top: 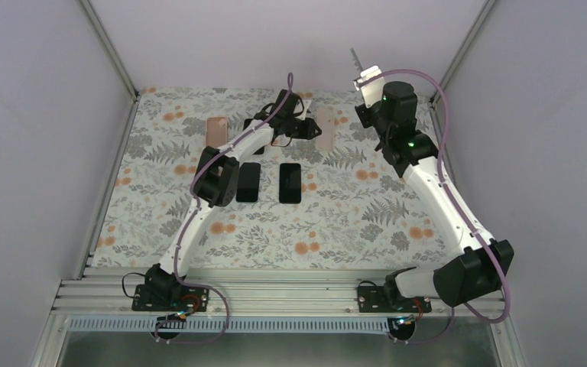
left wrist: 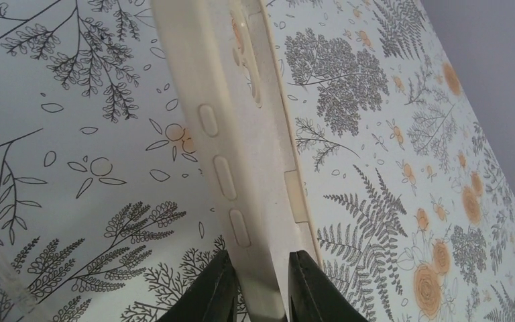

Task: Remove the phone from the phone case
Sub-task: Place the phone case at the center of the board.

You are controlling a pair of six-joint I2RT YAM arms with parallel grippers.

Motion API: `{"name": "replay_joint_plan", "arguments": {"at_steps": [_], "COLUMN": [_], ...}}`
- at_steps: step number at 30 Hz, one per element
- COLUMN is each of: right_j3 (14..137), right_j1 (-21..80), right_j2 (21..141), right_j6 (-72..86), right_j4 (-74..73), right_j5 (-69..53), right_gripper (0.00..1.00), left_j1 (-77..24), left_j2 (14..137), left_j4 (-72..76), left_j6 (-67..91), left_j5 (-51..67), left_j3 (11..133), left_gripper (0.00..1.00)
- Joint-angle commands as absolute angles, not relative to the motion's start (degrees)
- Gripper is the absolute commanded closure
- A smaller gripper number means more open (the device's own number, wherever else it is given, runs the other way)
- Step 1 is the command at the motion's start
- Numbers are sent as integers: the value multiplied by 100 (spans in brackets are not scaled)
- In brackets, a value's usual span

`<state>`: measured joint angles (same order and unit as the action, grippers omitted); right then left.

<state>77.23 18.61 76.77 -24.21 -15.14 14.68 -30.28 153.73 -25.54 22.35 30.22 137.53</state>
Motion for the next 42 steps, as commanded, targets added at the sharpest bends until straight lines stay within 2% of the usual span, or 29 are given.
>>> {"name": "replay_joint_plan", "arguments": {"at_steps": [1, 7, 10, 15, 25, 34, 42], "right_j3": [7942, 7941, 7936, 7935, 7866, 7877, 8000], "right_j1": [1815, 1811, 1811, 1813, 1810, 1811, 1830], "right_j2": [7721, 7730, 7730, 7735, 7618, 7342, 7167], "right_j6": [-2271, -2268, -2276, -2276, -2374, -2758, -3490], "right_j4": [-1235, -1240, -1255, -1248, -1237, -1122, -1005], "right_j5": [1379, 1371, 1372, 1379, 1380, 1452, 1431], "right_gripper": [96, 96, 96, 96, 96, 96, 96], "left_j1": [-3091, -3122, -3120, -3140, -3138, -2995, -2510], "left_j2": [15543, 15605, 15593, 15510, 14697, 13514, 12120], "left_j4": [-2549, -2566, -2586, -2570, -2578, -2559, -2107], "left_j6": [2278, 2363, 2439, 2566, 2592, 2631, 2908], "left_j5": [2886, 2812, 2708, 2609, 2550, 2606, 3178], "left_j3": [14020, 14071, 14082, 14079, 13918, 13533, 12420], "left_gripper": [79, 75, 61, 53, 44, 43, 42]}}
